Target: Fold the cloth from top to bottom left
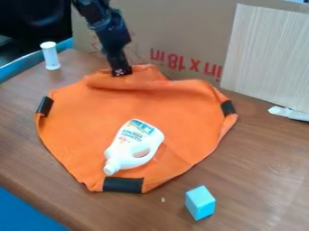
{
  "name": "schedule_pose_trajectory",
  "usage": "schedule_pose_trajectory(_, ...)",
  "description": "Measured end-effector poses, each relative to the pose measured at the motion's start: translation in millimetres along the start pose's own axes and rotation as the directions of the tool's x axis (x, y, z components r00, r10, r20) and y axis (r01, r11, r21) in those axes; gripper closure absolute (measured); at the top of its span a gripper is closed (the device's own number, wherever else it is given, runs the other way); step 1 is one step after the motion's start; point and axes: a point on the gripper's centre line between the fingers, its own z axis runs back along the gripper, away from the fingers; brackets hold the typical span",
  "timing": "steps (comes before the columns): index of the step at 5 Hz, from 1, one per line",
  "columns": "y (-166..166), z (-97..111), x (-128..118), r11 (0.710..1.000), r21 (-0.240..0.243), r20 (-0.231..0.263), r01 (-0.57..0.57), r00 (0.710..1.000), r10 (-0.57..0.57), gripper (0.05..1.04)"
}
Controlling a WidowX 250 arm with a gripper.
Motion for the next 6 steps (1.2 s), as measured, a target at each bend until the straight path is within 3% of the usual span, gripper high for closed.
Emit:
schedule_pose_trajectory(1,-33.2,20.5,-7.2,0.998,0.012,0.03,0.065,0.997,-0.065,1.024)
schedule_pose_trajectory(3,-93.1,39.4,-24.0,0.987,0.013,0.051,0.161,0.986,-0.161,1.024)
schedule_pose_trajectory(5,-126.8,75.0,-22.3,0.986,-0.005,0.096,0.167,0.981,-0.166,1.024)
schedule_pose_trajectory(6,-141.1,83.3,-23.0,0.985,-0.031,0.084,0.172,0.982,-0.169,1.025)
